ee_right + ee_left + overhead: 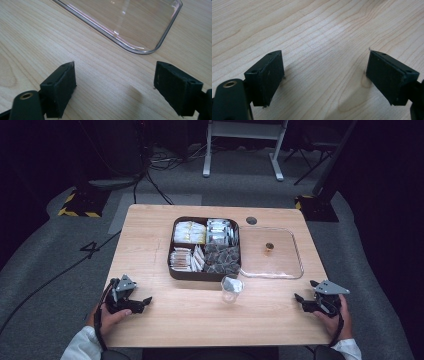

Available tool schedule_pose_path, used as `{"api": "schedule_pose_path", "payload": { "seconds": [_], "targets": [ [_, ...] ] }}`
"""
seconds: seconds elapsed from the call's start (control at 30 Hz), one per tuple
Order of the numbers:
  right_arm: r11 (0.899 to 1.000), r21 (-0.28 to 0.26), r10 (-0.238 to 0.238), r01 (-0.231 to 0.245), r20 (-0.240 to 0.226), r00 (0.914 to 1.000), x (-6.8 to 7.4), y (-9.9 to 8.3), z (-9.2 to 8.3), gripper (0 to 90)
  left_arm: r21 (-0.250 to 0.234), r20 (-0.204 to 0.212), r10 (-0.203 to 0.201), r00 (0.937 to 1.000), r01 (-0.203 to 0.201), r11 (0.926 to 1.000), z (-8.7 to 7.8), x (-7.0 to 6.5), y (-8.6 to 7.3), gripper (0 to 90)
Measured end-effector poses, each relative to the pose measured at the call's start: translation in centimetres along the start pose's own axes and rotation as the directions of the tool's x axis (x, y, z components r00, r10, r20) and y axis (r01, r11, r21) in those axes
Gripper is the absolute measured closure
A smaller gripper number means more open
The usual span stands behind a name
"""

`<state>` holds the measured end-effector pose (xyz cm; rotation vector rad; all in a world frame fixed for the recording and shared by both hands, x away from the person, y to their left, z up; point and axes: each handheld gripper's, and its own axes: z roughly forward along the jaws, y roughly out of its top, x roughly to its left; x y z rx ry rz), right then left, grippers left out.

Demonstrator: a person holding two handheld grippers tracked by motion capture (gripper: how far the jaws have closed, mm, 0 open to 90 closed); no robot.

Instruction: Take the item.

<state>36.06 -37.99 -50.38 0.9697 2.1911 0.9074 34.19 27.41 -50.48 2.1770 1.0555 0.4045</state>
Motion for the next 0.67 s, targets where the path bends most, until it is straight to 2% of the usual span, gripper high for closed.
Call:
{"api": "schedule_pose_path", "payload": {
  "seconds": [0.67],
  "targets": [
    [1.000,0.000,-0.001,0.001,-0.003,1.0000,-0.01,0.00,0.00,18.2,-0.001,0.005,0.001,1.0000,-0.001,1.0000,0.05,0.05,0.02,14.9]
  ]
}}
